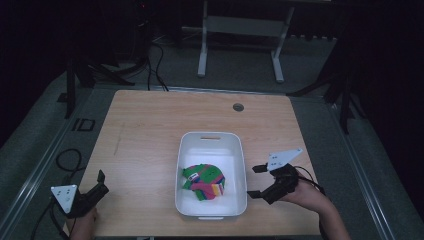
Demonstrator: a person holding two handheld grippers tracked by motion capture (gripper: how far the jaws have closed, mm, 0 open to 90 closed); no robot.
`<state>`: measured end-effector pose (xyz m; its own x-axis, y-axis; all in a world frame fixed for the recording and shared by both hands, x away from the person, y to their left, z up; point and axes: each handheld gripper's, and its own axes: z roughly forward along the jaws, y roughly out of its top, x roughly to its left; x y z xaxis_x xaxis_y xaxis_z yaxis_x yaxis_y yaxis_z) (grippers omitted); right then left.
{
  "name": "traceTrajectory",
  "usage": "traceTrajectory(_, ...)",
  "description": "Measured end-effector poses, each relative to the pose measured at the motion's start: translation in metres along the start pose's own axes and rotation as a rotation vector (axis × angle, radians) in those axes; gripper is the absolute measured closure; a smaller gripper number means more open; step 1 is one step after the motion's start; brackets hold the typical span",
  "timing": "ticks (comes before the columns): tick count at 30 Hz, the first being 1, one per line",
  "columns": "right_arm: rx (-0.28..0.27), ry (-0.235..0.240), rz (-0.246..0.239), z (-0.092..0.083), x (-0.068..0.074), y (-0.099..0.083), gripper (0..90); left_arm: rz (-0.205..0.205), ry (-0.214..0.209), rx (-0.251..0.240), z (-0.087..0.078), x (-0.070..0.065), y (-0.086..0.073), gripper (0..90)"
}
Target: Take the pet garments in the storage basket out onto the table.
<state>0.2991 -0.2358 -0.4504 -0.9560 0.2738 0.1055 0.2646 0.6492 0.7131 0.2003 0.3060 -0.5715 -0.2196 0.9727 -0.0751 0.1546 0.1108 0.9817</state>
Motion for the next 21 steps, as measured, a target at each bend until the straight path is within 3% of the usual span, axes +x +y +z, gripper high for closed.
traceTrajectory(4,0.022,0.011,-0.038,0.011,0.004,0.017,12.9,0.000,-0.001,0.000,0.000,0.000,0.000,1.9)
traceTrajectory(5,0.045,0.024,-0.061,0.022,0.006,0.028,12.9,-0.002,-0.002,0.001,0.000,0.000,0.000,1.9)
traceTrajectory(21,0.174,0.082,-0.145,0.086,0.005,0.075,15.3,-0.011,-0.011,0.005,0.000,0.001,0.000,1.9)
